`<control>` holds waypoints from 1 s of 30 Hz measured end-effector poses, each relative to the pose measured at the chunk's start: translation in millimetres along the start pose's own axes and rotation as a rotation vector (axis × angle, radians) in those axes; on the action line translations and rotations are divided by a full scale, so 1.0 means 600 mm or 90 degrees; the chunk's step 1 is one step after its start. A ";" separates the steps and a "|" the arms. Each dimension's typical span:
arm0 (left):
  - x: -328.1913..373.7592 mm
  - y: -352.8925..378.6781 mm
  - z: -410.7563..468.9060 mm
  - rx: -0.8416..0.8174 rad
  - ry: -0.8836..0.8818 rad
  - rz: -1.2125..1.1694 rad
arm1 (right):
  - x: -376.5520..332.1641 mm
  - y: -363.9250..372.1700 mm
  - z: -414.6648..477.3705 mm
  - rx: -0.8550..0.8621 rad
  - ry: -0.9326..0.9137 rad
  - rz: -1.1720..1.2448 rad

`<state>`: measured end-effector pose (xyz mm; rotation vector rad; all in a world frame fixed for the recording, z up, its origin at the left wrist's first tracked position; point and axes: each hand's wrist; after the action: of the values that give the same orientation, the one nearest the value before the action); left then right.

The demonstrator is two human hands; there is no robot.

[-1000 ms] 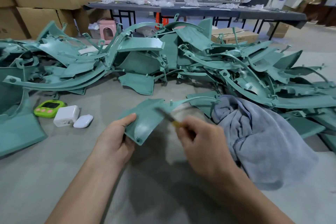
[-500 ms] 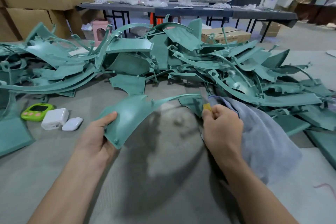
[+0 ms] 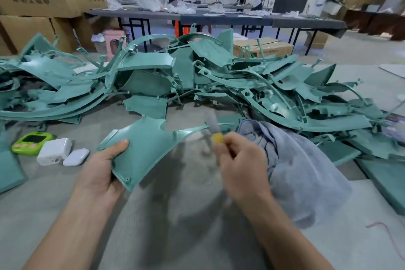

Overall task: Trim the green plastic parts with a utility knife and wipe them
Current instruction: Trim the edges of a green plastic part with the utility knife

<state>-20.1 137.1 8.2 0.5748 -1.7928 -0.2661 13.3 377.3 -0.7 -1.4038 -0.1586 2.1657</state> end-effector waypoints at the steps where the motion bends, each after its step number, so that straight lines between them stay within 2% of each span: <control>1: -0.001 0.000 0.000 -0.001 -0.001 -0.002 | -0.006 0.012 -0.012 -0.051 -0.027 0.028; 3: 0.001 -0.003 -0.001 -0.012 0.001 -0.004 | 0.005 0.015 0.000 -0.035 -0.009 -0.016; 6: 0.008 -0.009 0.000 -0.015 0.010 0.000 | 0.039 -0.028 0.042 0.084 0.202 -0.108; 8: 0.011 -0.011 0.002 -0.016 0.017 -0.005 | 0.050 -0.046 0.049 0.093 0.251 -0.087; 11: 0.009 -0.010 0.005 -0.014 0.011 -0.022 | 0.031 -0.027 0.029 0.105 0.189 -0.037; 13: 0.008 -0.012 0.006 -0.008 0.001 -0.035 | 0.012 -0.010 0.013 0.116 0.135 0.059; 15: 0.008 -0.014 0.006 -0.008 -0.012 -0.044 | -0.003 -0.001 0.000 0.065 0.071 0.134; 18: 0.007 -0.015 0.005 -0.016 -0.039 -0.046 | -0.012 0.009 -0.018 -0.038 -0.042 0.076; 20: 0.006 -0.013 0.004 -0.015 -0.052 -0.039 | 0.003 0.008 -0.003 -0.001 -0.009 -0.015; 22: 0.005 -0.011 0.003 -0.006 -0.056 -0.024 | 0.024 -0.009 0.026 0.070 0.127 -0.140; 24: 0.006 -0.009 0.001 0.009 -0.055 -0.018 | 0.046 -0.027 0.045 0.105 0.225 -0.177; 26: 0.005 -0.007 0.001 0.018 -0.027 -0.031 | 0.051 -0.030 0.044 0.119 0.226 -0.118; 30: -0.001 0.001 0.004 0.057 0.056 -0.038 | 0.034 -0.015 0.023 0.071 0.108 -0.043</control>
<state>-22.0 137.5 7.0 0.6938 -1.7104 -0.1993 -1.5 397.9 -7.8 -1.4882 -0.0213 1.9598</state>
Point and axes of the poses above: each hand's wrist, its own z-axis towards the middle knuckle, its own y-axis out of the palm, x = y × z, and after that the axes turned 8 degrees about z, right-handed
